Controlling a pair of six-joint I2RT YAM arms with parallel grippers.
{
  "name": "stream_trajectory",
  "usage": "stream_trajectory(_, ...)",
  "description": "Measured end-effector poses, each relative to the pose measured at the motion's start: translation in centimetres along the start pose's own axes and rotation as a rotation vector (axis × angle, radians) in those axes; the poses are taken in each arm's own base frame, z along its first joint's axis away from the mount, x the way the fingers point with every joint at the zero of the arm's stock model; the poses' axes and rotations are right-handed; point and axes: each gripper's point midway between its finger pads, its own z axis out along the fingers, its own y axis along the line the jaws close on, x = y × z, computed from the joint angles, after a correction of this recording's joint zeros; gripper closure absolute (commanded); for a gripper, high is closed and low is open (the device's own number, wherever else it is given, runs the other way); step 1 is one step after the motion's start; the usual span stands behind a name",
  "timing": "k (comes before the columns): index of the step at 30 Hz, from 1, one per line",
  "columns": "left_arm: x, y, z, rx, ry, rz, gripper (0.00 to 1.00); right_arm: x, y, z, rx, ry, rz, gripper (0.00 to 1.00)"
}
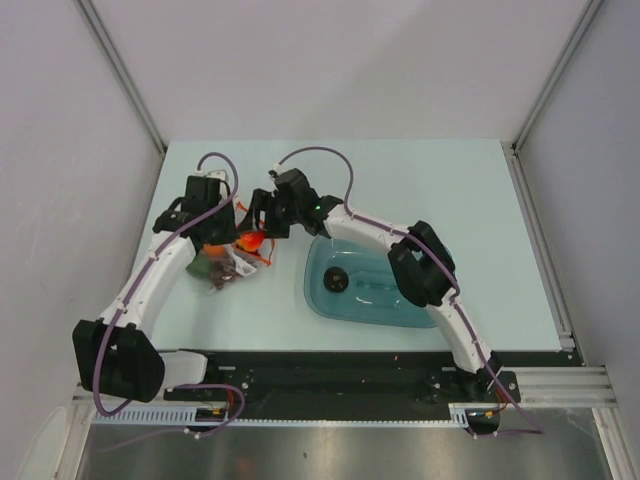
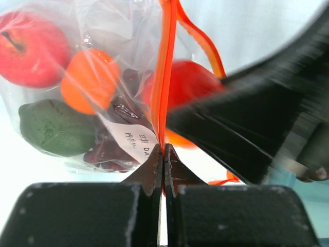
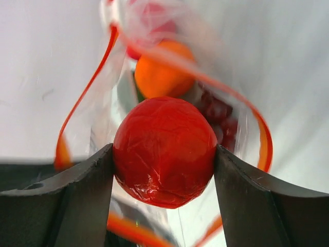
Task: Open the zip-top bag and remove the fake food
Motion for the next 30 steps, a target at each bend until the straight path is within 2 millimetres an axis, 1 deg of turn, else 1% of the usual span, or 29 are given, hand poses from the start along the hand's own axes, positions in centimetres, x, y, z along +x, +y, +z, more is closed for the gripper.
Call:
stream_trajectory(2, 0.1, 0.4, 0.1, -0.012, 0.000, -0.001, 1.00, 0.3, 0.3, -1.6, -0.012, 0.034, -0.026, 1.00)
stream_trajectory(4, -0.1, 0.7, 0.2, -0.023, -0.005, 0.000, 0.99, 0.6, 0.3, -2.7, -0.010, 0.058, -0.043, 1.00)
stream_trajectory(6, -0.2, 1.2, 0.2, -0.038, -0.010, -0.003, 0.99, 1.2, -0.4, -4.3, 0.011, 0.083, -0.066, 1.00)
stream_trajectory(8, -0.3, 1.6, 0.2, -0.053, -0.013, 0.000, 1.00, 1.9, -1.3, -6.4, 0.043, 0.109, -0.081, 1.00)
stream_trajectory(9, -0.4, 1.9, 0.2, -0.064, -0.015, 0.003, 1.00, 2.3, -1.9, -8.0, 0.069, 0.124, -0.094, 1.00)
stream_trajectory(10, -0.4, 2.1, 0.2, -0.070, -0.016, 0.003, 1.00, 2.1, -2.3, -8.6, 0.079, 0.123, -0.095, 1.00)
stream_trajectory(12, -0.5, 2.7, 0.2, -0.084, -0.019, 0.000, 1.00, 1.5, -3.3, -11.3, 0.117, 0.115, -0.122, 1.00)
stream_trajectory(16, -0.5, 3.2, 0.0, -0.091, -0.024, 0.005, 1.00, -0.1, -5.6, -17.6, 0.214, 0.065, -0.172, 0.95)
stream_trajectory(18, -0.5, 3.2, -0.2, -0.084, -0.028, 0.010, 1.00, -0.5, -6.7, -20.2, 0.265, 0.043, -0.195, 0.94)
stream_trajectory(19, -0.5, 3.1, -0.3, -0.080, -0.030, 0.010, 1.00, -0.3, -7.3, -21.4, 0.297, 0.037, -0.211, 0.94)
stream_trajectory(21, -0.5, 3.0, -0.3, -0.073, -0.029, 0.010, 1.00, 0.2, -8.2, -22.7, 0.341, 0.043, -0.235, 0.94)
stream_trajectory(23, -0.4, 2.8, -0.2, -0.063, -0.027, 0.010, 1.00, 1.2, -9.7, -23.5, 0.384, 0.065, -0.241, 0.92)
stream_trajectory(24, -0.4, 2.7, -0.2, -0.056, -0.025, 0.010, 1.00, 1.8, -10.4, -23.6, 0.402, 0.081, -0.236, 0.90)
stream_trajectory(25, -0.2, 2.6, -0.1, -0.050, -0.022, 0.010, 1.00, 2.3, -11.4, -23.8, 0.427, 0.096, -0.227, 0.84)
stream_trajectory(27, 0.0, 2.5, 0.0, -0.039, -0.015, 0.010, 1.00, 3.2, -13.6, -24.3, 0.477, 0.126, -0.202, 0.82)
stream_trajectory(29, 0.3, 2.2, 0.1, -0.025, -0.009, 0.010, 1.00, 3.6, -15.4, -24.9, 0.526, 0.138, -0.174, 0.80)
stream_trajectory(30, 0.3, 2.2, 0.1, -0.020, -0.009, 0.010, 1.00, 3.5, -15.9, -25.1, 0.542, 0.139, -0.165, 0.75)
